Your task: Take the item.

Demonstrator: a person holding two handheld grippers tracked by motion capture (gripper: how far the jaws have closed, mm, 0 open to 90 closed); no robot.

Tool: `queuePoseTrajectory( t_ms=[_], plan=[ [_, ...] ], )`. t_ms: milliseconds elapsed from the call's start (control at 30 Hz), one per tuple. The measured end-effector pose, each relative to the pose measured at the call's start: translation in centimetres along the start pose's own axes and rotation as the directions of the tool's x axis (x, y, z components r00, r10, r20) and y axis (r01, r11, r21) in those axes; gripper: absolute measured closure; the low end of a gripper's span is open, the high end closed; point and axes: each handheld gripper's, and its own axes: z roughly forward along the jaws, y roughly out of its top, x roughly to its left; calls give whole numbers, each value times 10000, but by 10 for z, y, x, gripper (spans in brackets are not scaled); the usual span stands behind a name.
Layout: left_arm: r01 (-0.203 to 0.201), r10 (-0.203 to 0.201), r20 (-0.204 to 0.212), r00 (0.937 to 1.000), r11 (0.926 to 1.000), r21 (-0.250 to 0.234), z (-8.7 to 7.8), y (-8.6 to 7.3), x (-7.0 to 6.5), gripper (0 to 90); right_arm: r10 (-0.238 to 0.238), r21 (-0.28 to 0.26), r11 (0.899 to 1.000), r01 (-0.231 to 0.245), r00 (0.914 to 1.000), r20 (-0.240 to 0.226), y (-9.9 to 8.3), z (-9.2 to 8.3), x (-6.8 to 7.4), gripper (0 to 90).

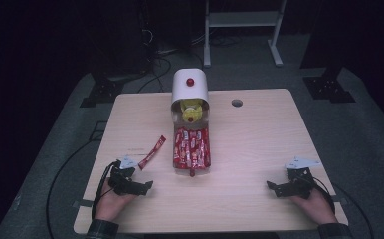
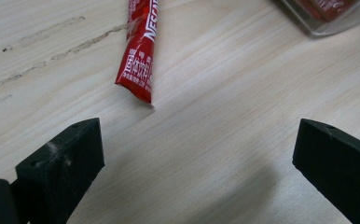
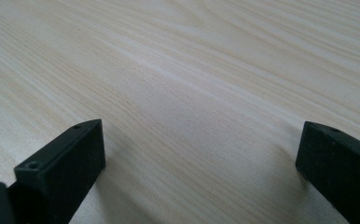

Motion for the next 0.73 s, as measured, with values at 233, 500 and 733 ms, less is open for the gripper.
queuePoseTrajectory(
  t_ms=[233, 500, 733],
  plan=[
    [-340, 341, 93, 9994, 9994, -79, 6, -7, -1, 0, -2, 0, 10000, 2, 10000, 1, 0, 0, 0, 3],
    [-439, 457, 189, 9988, 9951, -891, 6, -17, -1, 0, 2, 1, 10000, -2, 10000, 1, 0, 0, 0, 3],
    [-453, 470, 179, 9987, 9951, -883, 6, -17, -2, 0, -12, -2, 10000, 12, 10000, 1, 0, 0, 0, 3]
  ],
)
